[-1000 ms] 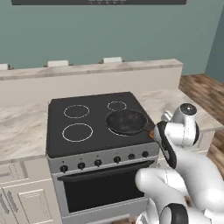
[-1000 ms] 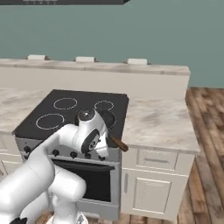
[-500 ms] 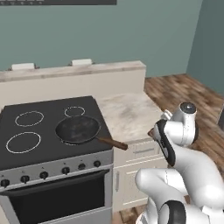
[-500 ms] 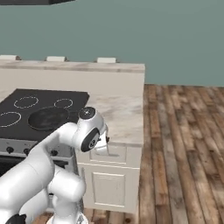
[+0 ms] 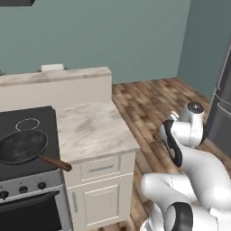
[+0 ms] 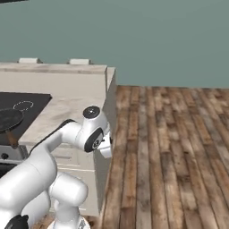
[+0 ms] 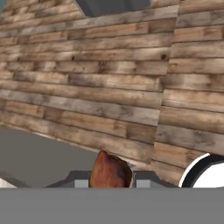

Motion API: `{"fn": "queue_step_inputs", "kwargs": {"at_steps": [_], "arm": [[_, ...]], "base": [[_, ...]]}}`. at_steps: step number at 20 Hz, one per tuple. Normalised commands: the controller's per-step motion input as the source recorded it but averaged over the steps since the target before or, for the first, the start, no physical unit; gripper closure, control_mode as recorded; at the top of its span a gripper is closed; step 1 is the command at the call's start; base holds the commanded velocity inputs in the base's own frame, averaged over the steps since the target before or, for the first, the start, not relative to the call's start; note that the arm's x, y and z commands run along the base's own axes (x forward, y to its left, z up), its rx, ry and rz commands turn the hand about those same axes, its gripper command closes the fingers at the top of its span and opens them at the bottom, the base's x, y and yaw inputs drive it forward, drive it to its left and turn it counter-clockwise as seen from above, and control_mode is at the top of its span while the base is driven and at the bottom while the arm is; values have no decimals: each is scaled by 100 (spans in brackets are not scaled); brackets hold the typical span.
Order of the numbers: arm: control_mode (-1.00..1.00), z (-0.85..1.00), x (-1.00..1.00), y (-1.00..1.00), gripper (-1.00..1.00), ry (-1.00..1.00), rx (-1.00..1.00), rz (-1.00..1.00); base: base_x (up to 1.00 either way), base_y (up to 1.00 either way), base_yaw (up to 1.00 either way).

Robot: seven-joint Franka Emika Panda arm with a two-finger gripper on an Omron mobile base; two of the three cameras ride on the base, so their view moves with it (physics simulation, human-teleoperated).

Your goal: Take the chicken drumsticks from the pan and place one on each plate on the dining counter.

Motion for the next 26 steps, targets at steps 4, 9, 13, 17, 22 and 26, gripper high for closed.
{"fn": "queue_step_inputs", "kwargs": {"at_steps": [4, 9, 13, 17, 22, 26], "arm": [[100, 0, 0, 0, 100, 0, 0, 0], [100, 0, 0, 0, 100, 0, 0, 0], [100, 0, 0, 0, 100, 0, 0, 0], [100, 0, 0, 0, 100, 0, 0, 0], [100, 0, 0, 0, 100, 0, 0, 0], [100, 0, 0, 0, 100, 0, 0, 0]], "base": [[62, -77, 0], [71, -74, 0], [80, -69, 0], [89, -61, 0], [100, -24, 0], [100, -2, 0]]}}
